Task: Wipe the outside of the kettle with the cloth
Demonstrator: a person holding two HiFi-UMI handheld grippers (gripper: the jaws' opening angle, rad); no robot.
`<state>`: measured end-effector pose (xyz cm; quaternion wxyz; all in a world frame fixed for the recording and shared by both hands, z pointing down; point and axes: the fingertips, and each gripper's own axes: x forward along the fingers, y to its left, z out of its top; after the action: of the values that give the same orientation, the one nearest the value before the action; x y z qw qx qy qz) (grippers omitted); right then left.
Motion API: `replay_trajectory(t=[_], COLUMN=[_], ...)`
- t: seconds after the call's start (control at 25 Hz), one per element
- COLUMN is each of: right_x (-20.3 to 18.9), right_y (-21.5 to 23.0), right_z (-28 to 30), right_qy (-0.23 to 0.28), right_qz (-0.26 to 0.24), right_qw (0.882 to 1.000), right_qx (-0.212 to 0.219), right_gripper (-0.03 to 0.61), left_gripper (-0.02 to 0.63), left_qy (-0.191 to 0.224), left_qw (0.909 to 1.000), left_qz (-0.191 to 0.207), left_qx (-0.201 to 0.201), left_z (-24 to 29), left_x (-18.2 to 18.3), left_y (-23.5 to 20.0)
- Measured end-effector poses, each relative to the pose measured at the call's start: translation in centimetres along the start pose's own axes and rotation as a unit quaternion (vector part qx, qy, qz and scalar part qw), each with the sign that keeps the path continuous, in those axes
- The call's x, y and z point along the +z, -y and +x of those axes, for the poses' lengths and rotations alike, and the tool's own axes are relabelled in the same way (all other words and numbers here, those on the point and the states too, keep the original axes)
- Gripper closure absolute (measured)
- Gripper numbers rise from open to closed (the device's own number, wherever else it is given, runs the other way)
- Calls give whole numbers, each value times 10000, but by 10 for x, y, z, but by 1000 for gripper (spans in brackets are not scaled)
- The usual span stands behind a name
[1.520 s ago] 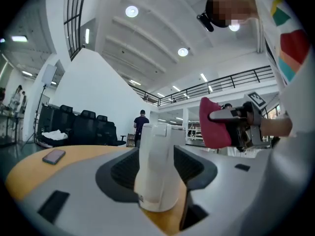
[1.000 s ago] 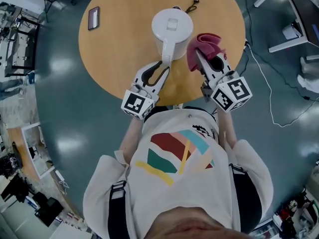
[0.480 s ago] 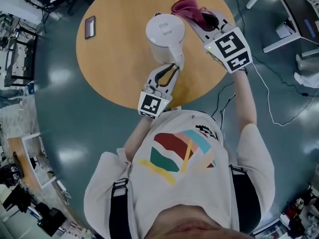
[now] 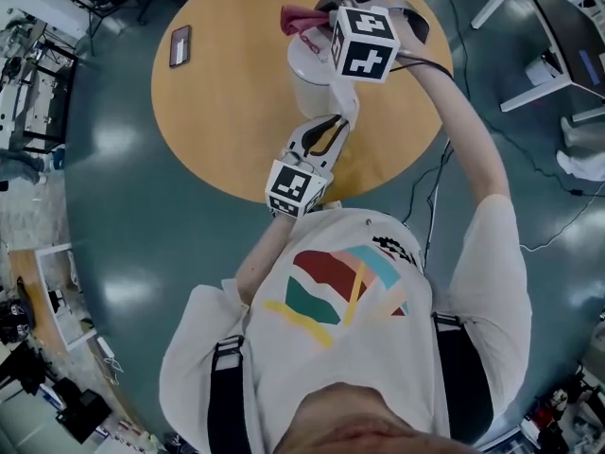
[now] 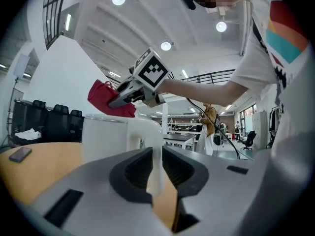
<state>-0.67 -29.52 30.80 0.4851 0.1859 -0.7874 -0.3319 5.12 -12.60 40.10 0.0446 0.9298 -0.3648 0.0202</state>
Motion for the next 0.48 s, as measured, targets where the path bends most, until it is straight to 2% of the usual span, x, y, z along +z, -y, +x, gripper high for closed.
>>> replay_trajectory(t=[0.16, 0.48], right_x=[11, 22], right_y=[-11, -36], right_z=[20, 18], right_qy=[-264, -569], right_qz=[-506, -1283], right_qw=[9980, 9877], right_qx=[271, 684], right_gripper=[539, 540], left_gripper=[509, 510], left_qy=[30, -79], left_qw=[10000, 9999], left_qz=[-3, -36], left_qx=[84, 120], left_z=[-5, -16], left_x=[3, 9], left_y=[-7, -11])
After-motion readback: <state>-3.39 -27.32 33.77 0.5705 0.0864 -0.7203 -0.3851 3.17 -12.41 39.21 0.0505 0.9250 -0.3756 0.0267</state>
